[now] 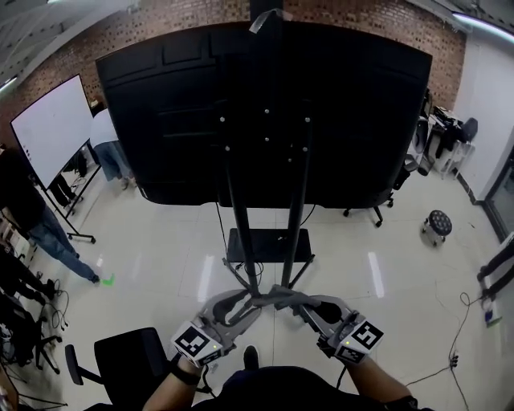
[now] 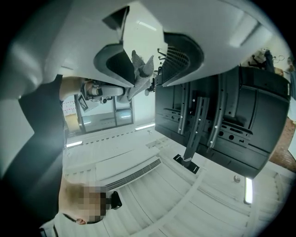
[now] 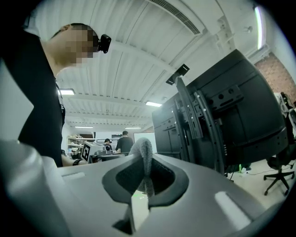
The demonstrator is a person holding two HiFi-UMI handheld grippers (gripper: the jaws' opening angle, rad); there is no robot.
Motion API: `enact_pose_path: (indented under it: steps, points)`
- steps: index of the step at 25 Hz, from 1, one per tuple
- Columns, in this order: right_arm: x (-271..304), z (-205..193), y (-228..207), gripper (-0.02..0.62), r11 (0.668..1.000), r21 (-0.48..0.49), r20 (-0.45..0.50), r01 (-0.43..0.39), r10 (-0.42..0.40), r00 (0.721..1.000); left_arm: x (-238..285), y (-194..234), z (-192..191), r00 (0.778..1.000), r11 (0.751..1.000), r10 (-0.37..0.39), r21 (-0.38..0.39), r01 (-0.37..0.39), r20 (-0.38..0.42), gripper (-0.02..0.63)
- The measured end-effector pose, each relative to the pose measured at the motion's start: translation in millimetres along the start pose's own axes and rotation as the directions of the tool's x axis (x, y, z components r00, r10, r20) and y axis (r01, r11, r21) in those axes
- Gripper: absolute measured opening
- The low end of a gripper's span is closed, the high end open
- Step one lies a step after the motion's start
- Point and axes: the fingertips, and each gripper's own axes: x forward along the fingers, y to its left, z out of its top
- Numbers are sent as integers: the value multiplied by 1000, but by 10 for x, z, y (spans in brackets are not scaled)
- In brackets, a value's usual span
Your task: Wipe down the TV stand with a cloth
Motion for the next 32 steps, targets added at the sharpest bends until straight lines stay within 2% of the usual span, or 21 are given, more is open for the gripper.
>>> enact_pose_path:
  steps: [6,10,13,17,22,26,32]
  points:
    - [647,231,-336,17,999,-16,57,35,-34,998,171,701,197,998,998,-55,-4,55,25,206]
    - [1010,278,-571,17,994,-89,45,68,-64,997,269,1046,335,992,993,-118,33,117,44,204]
    - [1217,367,-714,18,989,-106,64,106,-100,993,296,1269,363,988,988,-152,39,151,37,204]
    - [1463,587,-836,17,989,-103,114,108,-96,989,337,1542,408,988,988,-151,37,150,36,204]
    - [1593,822,-1015,18,979,-183,131,92,-68,989,503,1642,534,987,984,-154,97,149,42,204]
    - [1654,1050,-1091,18,968,-244,126,65,-34,991,623,1710,767,986,985,-143,107,133,87,204]
    - [1762,1566,-1215,18,927,-372,131,39,10,991,812,1868,1242,985,973,-108,219,77,134,204]
